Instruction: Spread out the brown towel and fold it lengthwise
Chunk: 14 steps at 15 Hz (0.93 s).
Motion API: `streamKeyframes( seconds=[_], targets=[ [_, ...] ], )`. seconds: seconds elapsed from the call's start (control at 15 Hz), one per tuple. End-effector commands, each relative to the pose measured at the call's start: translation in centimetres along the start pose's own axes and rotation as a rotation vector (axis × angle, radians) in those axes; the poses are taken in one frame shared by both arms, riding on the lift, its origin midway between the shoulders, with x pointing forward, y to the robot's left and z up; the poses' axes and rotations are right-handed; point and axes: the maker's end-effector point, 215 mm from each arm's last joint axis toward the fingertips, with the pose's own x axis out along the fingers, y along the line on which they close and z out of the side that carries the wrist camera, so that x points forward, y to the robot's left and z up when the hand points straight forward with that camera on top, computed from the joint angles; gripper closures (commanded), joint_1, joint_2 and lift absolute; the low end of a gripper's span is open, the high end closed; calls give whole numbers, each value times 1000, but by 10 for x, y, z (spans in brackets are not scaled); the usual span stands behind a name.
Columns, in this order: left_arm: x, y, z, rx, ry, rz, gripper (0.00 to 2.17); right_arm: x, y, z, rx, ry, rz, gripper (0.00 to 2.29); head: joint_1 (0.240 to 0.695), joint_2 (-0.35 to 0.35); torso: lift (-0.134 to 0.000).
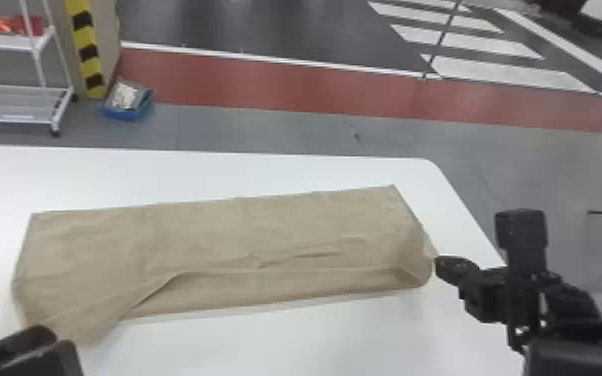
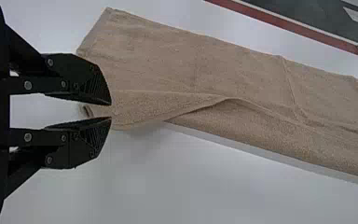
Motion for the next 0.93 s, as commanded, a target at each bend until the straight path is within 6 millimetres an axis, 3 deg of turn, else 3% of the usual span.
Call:
streamKeyframes(
  seconds=[0.0, 0.2, 0.27, 0.33, 0.4, 0.67, 0.87],
  targets=[
    [2, 2, -4, 2, 10, 5, 1501, -1, -2, 0, 2, -2, -4, 1345, 695, -262, -124],
    [0, 9, -10, 6, 20, 15, 1494, -3, -5, 0, 6, -4, -6, 1345, 695, -260, -124],
    [-3, 8, -11, 2, 23, 5, 1254, -3, -5, -1, 9, -1, -8, 1345, 695, -255, -124],
    [-6, 3, -9, 1, 20, -11, 728, -3, -6, -2, 10, 0, -9, 1345, 695, -253, -124],
    [-8, 0, -9, 4, 20, -26, 647, -3, -7, -1, 9, -2, -9, 1345, 695, -252, -124],
    [-21, -2, -11, 3, 36, -38, 647, -2, -9, -3, 18, 0, -8, 1345, 695, -263, -124],
    [-17, -8, -13, 15, 45, -39, 650, -3, -12, -5, 26, 0, -10, 1345, 695, -268, -124]
  ],
)
